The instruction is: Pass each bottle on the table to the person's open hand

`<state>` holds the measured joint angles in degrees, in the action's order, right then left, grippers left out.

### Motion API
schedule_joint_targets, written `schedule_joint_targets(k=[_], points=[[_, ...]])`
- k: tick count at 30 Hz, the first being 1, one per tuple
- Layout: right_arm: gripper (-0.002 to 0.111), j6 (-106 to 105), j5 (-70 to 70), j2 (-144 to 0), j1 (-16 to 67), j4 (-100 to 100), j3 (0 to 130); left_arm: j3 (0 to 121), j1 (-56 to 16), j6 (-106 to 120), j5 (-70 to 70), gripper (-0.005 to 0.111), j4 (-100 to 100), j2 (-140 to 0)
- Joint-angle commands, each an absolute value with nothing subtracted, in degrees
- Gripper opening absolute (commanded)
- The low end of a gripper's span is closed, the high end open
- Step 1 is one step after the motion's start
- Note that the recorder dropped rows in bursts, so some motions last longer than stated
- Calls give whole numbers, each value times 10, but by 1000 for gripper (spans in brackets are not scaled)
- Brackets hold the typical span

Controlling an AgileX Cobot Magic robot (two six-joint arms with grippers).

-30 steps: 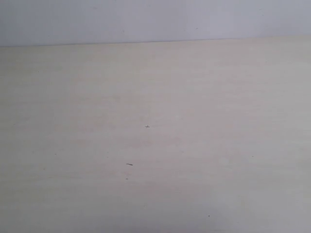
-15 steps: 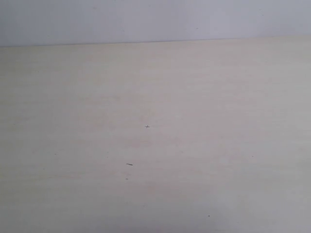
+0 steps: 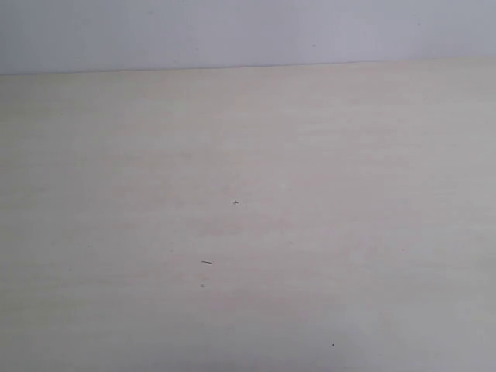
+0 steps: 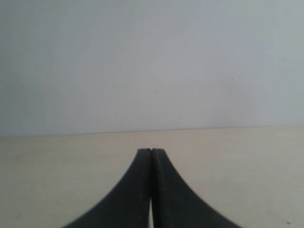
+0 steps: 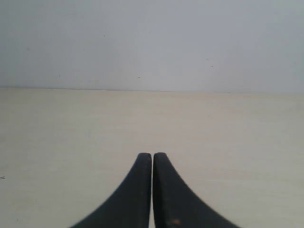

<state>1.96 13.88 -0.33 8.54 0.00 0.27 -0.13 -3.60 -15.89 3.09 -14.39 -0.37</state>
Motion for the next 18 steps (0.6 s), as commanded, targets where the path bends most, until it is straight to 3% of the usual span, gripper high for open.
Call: schedule_joint_targets(k=[1,18], points=[[2,16,136,0,82,0,0,0,-34,-163,39,0,-142,0],[2,16,136,0,81,0,0,0,-12,-163,43,0,-142,0]])
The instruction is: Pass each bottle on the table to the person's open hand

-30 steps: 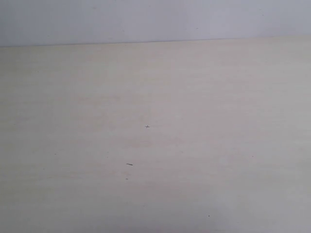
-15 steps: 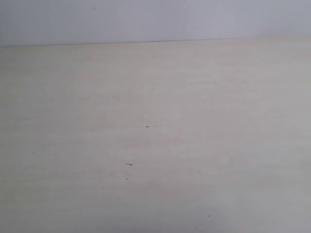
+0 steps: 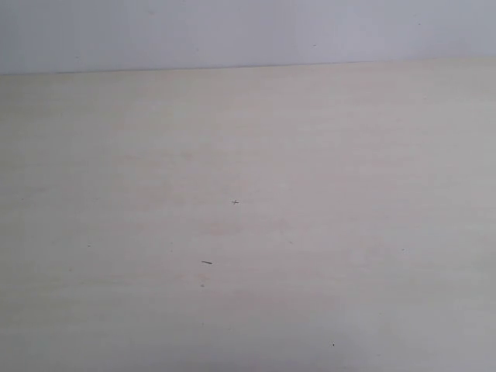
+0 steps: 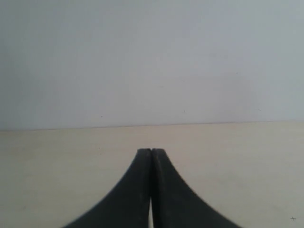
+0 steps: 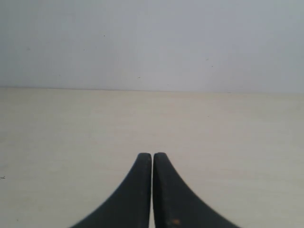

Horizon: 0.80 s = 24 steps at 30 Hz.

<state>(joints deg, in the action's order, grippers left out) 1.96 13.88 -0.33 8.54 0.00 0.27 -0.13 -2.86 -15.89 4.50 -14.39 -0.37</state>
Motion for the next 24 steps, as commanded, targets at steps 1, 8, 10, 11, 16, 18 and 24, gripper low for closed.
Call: schedule_joint_targets(k=[1,8,10,11,16,18,24], points=[[2,16,136,0,78,0,0,0,-9,-163,43,0,-142,0],[2,16,136,0,27,0,0,0,22,-163,43,0,-142,0],[2,16,136,0,27,0,0,0,28,-163,44,0,-142,0],[2,16,136,0,27,0,0,0,28,-163,44,0,-142,0],[2,16,136,0,27,0,0,0,28,-163,44,0,-142,0],[2,16,136,0,27,0,0,0,28,-163,44,0,-142,0],[2,16,136,0,27,0,0,0,28,-163,44,0,-142,0]])
